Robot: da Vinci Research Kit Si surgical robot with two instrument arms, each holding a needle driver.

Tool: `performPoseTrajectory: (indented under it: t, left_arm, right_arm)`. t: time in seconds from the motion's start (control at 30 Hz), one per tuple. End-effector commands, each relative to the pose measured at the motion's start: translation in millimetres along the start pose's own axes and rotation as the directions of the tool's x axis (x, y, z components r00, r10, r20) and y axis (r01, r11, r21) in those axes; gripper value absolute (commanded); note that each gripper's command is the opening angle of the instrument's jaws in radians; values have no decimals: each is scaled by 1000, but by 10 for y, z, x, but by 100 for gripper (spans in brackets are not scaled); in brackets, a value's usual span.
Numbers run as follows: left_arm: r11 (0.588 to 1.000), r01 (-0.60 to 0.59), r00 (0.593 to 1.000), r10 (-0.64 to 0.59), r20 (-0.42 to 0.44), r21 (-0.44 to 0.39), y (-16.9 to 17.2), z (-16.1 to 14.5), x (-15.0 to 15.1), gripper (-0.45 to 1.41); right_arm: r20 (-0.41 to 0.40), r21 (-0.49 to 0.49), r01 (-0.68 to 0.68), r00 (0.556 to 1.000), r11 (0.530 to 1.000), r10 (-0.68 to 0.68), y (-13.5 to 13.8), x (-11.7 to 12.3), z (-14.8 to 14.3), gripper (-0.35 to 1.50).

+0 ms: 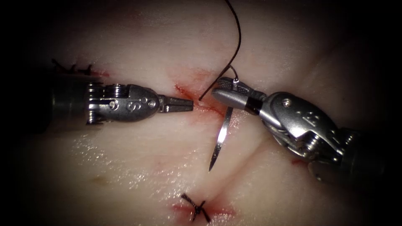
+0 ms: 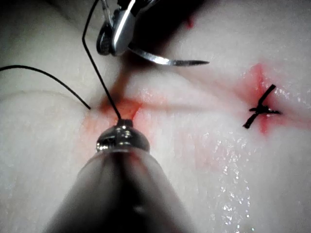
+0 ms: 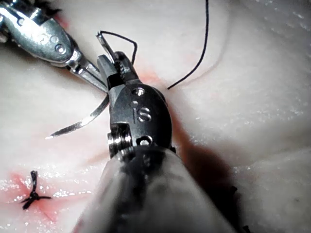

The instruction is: Wound Closure

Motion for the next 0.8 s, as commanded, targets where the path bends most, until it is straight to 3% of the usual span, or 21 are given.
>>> performPoseTrajectory:
  t: [0.03, 0.33, 0.8]
  left_arm:
    - [1000, -8, 1000, 8, 27, -12, -7, 11, -1, -45]
    - [995, -39, 992, 50, 120, -92, -18, 30, -20, -45]
    - [992, -36, 990, 52, 130, -120, -28, 63, -19, -45]
  right_arm:
    - [-2, 2, 6, 1000, 1000, -6, -2, -4, 7, -35]
    - [-4, 4, 12, 1000, 1000, -12, 0, -4, 5, -35]
    - [-6, 3, 34, 999, 999, -34, -3, -7, 4, -35]
